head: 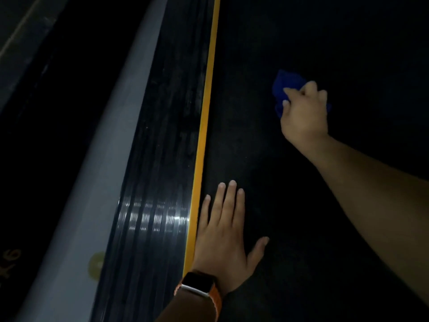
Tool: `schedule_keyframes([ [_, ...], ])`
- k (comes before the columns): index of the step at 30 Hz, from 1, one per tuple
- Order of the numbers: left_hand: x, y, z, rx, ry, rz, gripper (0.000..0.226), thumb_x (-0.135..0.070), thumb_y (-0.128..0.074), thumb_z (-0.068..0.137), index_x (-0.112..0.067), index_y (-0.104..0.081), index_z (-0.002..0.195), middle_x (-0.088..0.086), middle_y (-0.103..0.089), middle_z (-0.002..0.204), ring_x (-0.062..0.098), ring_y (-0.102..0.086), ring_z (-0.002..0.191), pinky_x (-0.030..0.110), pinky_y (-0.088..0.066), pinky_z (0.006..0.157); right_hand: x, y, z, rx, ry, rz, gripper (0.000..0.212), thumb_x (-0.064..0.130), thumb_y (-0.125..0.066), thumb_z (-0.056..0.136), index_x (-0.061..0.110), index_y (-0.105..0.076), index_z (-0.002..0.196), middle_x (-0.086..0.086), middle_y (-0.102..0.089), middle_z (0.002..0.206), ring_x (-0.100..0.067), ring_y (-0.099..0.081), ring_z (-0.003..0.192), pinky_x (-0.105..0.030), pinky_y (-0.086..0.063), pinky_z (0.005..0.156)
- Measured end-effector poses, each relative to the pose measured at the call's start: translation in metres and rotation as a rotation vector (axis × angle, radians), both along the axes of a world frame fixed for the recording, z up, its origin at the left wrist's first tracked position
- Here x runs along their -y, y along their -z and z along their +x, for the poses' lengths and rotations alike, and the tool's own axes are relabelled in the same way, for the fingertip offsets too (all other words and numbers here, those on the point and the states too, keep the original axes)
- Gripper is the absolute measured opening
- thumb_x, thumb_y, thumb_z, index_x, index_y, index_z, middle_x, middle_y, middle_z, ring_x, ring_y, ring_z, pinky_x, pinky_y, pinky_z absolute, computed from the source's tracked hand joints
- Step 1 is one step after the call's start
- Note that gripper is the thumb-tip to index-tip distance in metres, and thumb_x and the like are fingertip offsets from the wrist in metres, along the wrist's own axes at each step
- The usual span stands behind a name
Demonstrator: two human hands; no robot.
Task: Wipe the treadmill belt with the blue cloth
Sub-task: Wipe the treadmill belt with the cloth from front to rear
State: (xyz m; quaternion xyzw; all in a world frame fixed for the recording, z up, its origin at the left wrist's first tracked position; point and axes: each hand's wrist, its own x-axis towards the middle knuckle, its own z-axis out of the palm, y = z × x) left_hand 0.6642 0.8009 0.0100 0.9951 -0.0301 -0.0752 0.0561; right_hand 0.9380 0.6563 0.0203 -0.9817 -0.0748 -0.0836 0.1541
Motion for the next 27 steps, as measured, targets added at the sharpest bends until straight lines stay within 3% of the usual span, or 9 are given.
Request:
schedule_keyframes([
  [4, -0.001, 0.001, 0.000, -0.013, 0.006, 0.002, 0.092, -0.071, -0.025, 0.099, -0.006, -0.015, 0.164, 0.011, -0.005, 0.173, 0.028, -0.004, 0.160, 0.052, -0.013, 0.123, -0.014, -0.003, -0.024, 0.051, -0.451, 0.003, 0.034, 0.020, -0.052, 0.097, 0.017, -0.060, 0.130, -0.013, -0.051, 0.116, -0.034, -0.048, 0.102, -0.045, -0.046, 0.090],
  [6, -0.001, 0.000, 0.000, -0.022, 0.001, 0.003, 0.092, -0.071, -0.024, 0.099, -0.006, -0.017, 0.163, 0.011, -0.006, 0.173, 0.029, -0.008, 0.160, 0.052, -0.016, 0.121, -0.014, -0.004, -0.015, 0.020, -0.676, -0.079, 0.038, 0.024, -0.049, 0.098, 0.022, -0.056, 0.136, -0.012, -0.046, 0.135, -0.035, -0.041, 0.122, -0.050, -0.040, 0.102],
  [8, 0.000, 0.001, 0.001, -0.023, -0.002, 0.005, 0.093, -0.072, -0.026, 0.099, -0.005, -0.019, 0.163, 0.010, -0.008, 0.173, 0.029, -0.009, 0.159, 0.052, -0.017, 0.121, -0.017, -0.002, 0.018, -0.023, -0.661, -0.103, 0.043, 0.023, -0.042, 0.102, 0.024, -0.045, 0.145, -0.013, -0.029, 0.157, -0.035, -0.025, 0.143, -0.051, -0.022, 0.117],
  [12, 0.000, 0.002, 0.002, -0.001, -0.006, 0.033, 0.094, -0.073, -0.029, 0.098, -0.004, -0.022, 0.162, 0.011, -0.011, 0.172, 0.029, -0.011, 0.159, 0.052, -0.017, 0.121, -0.055, -0.002, 0.035, -0.058, -0.415, 0.004, 0.043, 0.016, -0.036, 0.105, 0.010, -0.038, 0.148, -0.015, -0.029, 0.158, -0.031, -0.021, 0.148, -0.043, -0.012, 0.122],
  [16, 0.000, 0.002, 0.002, -0.015, 0.008, 0.036, 0.093, -0.071, -0.029, 0.098, -0.005, -0.020, 0.163, 0.012, -0.010, 0.173, 0.030, -0.010, 0.159, 0.052, -0.015, 0.121, -0.042, 0.002, -0.062, -0.083, -0.811, 0.119, 0.045, 0.013, -0.047, 0.100, 0.019, -0.044, 0.144, -0.002, -0.037, 0.155, -0.016, -0.027, 0.146, -0.031, -0.009, 0.120],
  [19, -0.001, 0.002, 0.002, -0.011, -0.005, 0.033, 0.096, -0.073, -0.035, 0.095, -0.006, -0.022, 0.163, 0.011, -0.010, 0.173, 0.029, -0.010, 0.159, 0.052, -0.015, 0.121, -0.025, -0.005, -0.055, -0.095, -1.121, -0.138, 0.053, 0.016, -0.053, 0.097, 0.031, -0.039, 0.146, 0.004, -0.037, 0.154, -0.010, -0.030, 0.144, -0.033, -0.015, 0.121],
  [21, -0.001, 0.003, 0.002, -0.004, 0.002, 0.021, 0.095, -0.072, -0.033, 0.096, -0.007, -0.017, 0.164, 0.009, -0.005, 0.173, 0.028, -0.005, 0.160, 0.051, -0.012, 0.122, -0.039, -0.002, -0.008, -0.097, -0.897, -0.103, 0.042, 0.024, -0.051, 0.099, 0.032, -0.049, 0.141, 0.000, -0.049, 0.147, -0.017, -0.044, 0.137, -0.041, -0.029, 0.118],
  [24, -0.001, 0.001, 0.002, 0.006, -0.015, 0.020, 0.093, -0.072, -0.028, 0.098, -0.008, -0.014, 0.164, 0.008, -0.003, 0.174, 0.027, -0.001, 0.160, 0.050, -0.009, 0.124, -0.069, 0.004, 0.026, -0.052, -0.539, -0.019, 0.042, 0.011, -0.039, 0.104, 0.012, -0.043, 0.146, -0.013, -0.036, 0.155, -0.027, -0.028, 0.146, -0.037, -0.018, 0.121],
  [27, -0.002, 0.002, 0.002, 0.005, -0.004, 0.019, 0.094, -0.072, -0.029, 0.098, -0.008, -0.012, 0.165, 0.009, -0.001, 0.173, 0.026, 0.003, 0.160, 0.050, -0.007, 0.125, -0.063, 0.011, -0.025, -0.070, -0.594, 0.061, 0.040, 0.008, -0.045, 0.102, 0.010, -0.051, 0.141, -0.010, -0.041, 0.152, -0.023, -0.032, 0.144, -0.030, -0.016, 0.119],
])
